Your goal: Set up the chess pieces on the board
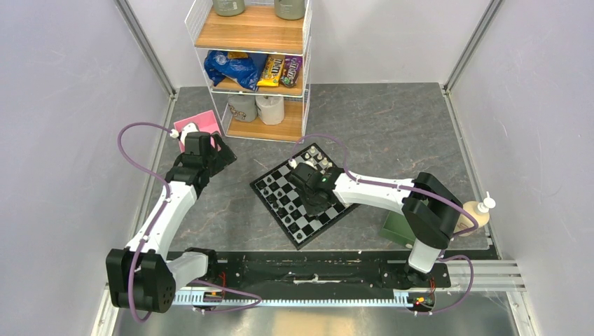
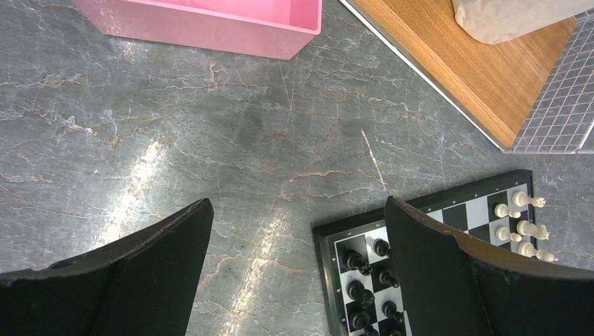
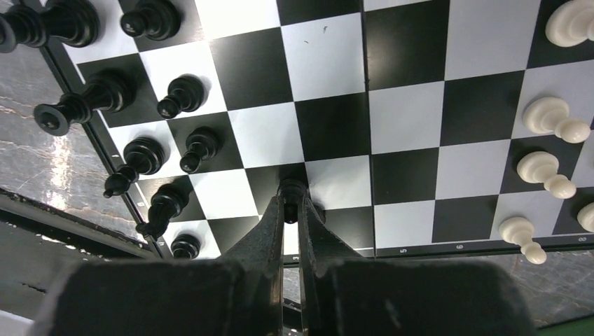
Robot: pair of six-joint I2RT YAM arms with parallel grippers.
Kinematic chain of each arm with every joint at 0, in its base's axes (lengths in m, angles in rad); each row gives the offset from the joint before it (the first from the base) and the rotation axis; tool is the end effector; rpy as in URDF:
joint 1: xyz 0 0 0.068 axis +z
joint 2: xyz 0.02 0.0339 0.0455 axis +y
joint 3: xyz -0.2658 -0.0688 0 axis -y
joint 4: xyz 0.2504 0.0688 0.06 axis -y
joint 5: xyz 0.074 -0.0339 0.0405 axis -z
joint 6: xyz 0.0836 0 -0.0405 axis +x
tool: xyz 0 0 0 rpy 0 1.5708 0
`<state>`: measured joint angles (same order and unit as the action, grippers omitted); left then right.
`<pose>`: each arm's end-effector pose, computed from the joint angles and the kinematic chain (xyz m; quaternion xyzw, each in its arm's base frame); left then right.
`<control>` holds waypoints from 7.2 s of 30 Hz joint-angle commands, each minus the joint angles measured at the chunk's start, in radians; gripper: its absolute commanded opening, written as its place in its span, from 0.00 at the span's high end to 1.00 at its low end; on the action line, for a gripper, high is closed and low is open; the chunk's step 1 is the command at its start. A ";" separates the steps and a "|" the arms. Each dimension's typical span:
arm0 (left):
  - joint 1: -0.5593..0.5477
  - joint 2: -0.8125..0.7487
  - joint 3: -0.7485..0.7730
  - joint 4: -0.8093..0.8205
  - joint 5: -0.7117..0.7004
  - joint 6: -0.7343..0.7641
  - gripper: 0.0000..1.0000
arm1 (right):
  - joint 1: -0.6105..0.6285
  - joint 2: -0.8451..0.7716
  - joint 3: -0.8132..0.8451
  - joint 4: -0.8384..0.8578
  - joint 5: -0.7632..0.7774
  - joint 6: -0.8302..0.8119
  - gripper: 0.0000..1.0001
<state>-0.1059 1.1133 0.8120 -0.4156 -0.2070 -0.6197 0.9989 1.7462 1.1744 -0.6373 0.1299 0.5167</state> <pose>0.2772 -0.0122 0.2326 -0.2714 0.8648 -0.0583 0.4184 0.2066 0.3010 0.1434 -0.2230 0.9560 0.0770 0.1742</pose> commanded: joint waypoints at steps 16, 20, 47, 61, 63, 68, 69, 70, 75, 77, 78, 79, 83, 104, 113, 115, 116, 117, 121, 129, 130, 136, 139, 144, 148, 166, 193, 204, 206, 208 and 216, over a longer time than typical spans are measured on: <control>0.008 -0.011 0.004 0.038 -0.006 0.027 0.00 | 0.078 -0.033 0.030 0.068 -0.032 0.022 1.00; 0.008 -0.008 0.001 0.041 -0.010 0.026 0.00 | 0.098 -0.019 0.033 0.074 -0.018 0.029 1.00; 0.007 0.008 -0.008 0.049 -0.010 0.026 0.00 | 0.098 0.017 0.022 0.088 0.005 0.042 0.97; 0.008 0.015 -0.001 0.054 -0.005 0.025 0.00 | 0.098 0.024 0.024 0.083 -0.005 0.041 0.94; 0.008 0.016 0.000 0.056 -0.006 0.025 0.00 | 0.099 0.015 0.022 0.083 -0.004 0.039 0.92; 0.008 0.021 0.001 0.060 -0.001 0.023 0.00 | 0.099 -0.004 0.019 0.080 -0.010 0.029 0.89; 0.008 0.022 0.002 0.059 -0.001 0.023 0.00 | 0.099 -0.006 0.018 0.080 -0.011 0.029 0.88; 0.007 0.022 0.004 0.059 0.001 0.024 0.00 | 0.099 -0.008 0.019 0.078 -0.013 0.028 0.88; 0.007 0.020 0.008 0.060 0.004 0.024 0.00 | 0.099 -0.015 0.014 0.074 -0.018 0.020 0.97; 0.008 0.022 0.009 0.063 0.007 0.025 0.00 | 0.099 -0.016 0.014 0.072 -0.017 0.018 0.96; 0.008 0.022 0.009 0.064 0.009 0.024 0.00 | 0.099 -0.015 0.014 0.070 -0.019 0.018 0.96; 0.007 0.024 0.009 0.064 0.009 0.024 0.00 | 0.099 -0.014 0.016 0.068 -0.021 0.017 0.96; 0.008 0.025 0.004 0.064 0.007 0.024 0.00 | 0.099 -0.012 0.018 0.065 -0.020 0.017 0.96; 0.008 0.026 -0.011 0.068 0.004 0.025 0.00 | 0.098 -0.118 0.033 0.070 0.061 -0.026 0.50; 0.008 0.026 -0.014 0.067 0.004 0.028 0.00 | 0.046 -0.188 -0.038 0.049 0.145 0.021 0.47; 0.007 0.025 -0.014 0.069 0.002 0.028 0.00 | 0.022 -0.182 -0.053 0.041 0.122 0.038 0.47; 0.008 0.025 -0.014 0.069 0.003 0.026 0.00 | 0.014 -0.177 -0.062 0.041 0.104 0.042 0.48; 0.007 0.025 -0.014 0.069 0.004 0.026 0.00 | 0.011 -0.172 -0.066 0.041 0.088 0.044 0.48; 0.008 0.030 -0.014 0.071 0.005 0.026 0.00 | 0.011 -0.130 -0.065 0.039 0.023 0.050 0.50; 0.007 0.033 -0.014 0.073 0.002 0.026 0.00 | 0.010 -0.084 -0.066 0.036 -0.004 0.066 0.57; 0.007 0.034 -0.013 0.071 0.002 0.025 0.00 | 0.010 -0.082 -0.068 0.032 -0.003 0.067 0.57; 0.007 0.037 -0.014 0.072 0.002 0.024 0.00 | 0.010 -0.073 -0.072 0.016 0.006 0.071 0.62; 0.007 0.035 -0.013 0.072 0.001 0.024 0.00 | 0.011 -0.072 -0.079 0.013 0.007 0.072 0.64; 0.007 0.036 -0.012 0.073 0.003 0.023 0.00 | 0.010 -0.073 -0.090 0.009 0.005 0.073 0.67; 0.007 0.044 -0.010 0.075 0.010 0.023 0.00 | 0.010 -0.073 -0.087 0.010 0.006 0.070 0.70; 0.007 0.047 0.001 0.075 0.010 0.026 0.00 | 0.011 -0.060 -0.062 0.030 0.022 0.048 0.74; 0.008 0.046 -0.014 0.078 0.009 0.025 0.00 | 0.010 -0.096 -0.061 0.049 0.023 0.050 0.78; 0.007 0.045 -0.016 0.078 0.009 0.025 0.00 | 0.044 -0.138 -0.087 0.051 0.010 0.059 0.92; 0.008 0.044 -0.016 0.078 0.010 0.024 0.00 | 0.059 -0.138 -0.087 0.051 0.008 0.067 0.92; 0.007 0.043 -0.017 0.078 0.011 0.025 0.00 | 0.076 -0.137 -0.089 0.059 0.003 0.073 0.92; 0.008 0.043 -0.019 0.078 0.008 0.025 0.00 | 0.120 -0.111 -0.096 0.073 0.005 0.106 0.92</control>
<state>-0.1059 1.1637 0.7967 -0.3855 -0.1993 -0.6197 1.1042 1.6360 1.0866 -0.5907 0.1307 0.5930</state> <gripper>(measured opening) 0.994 0.138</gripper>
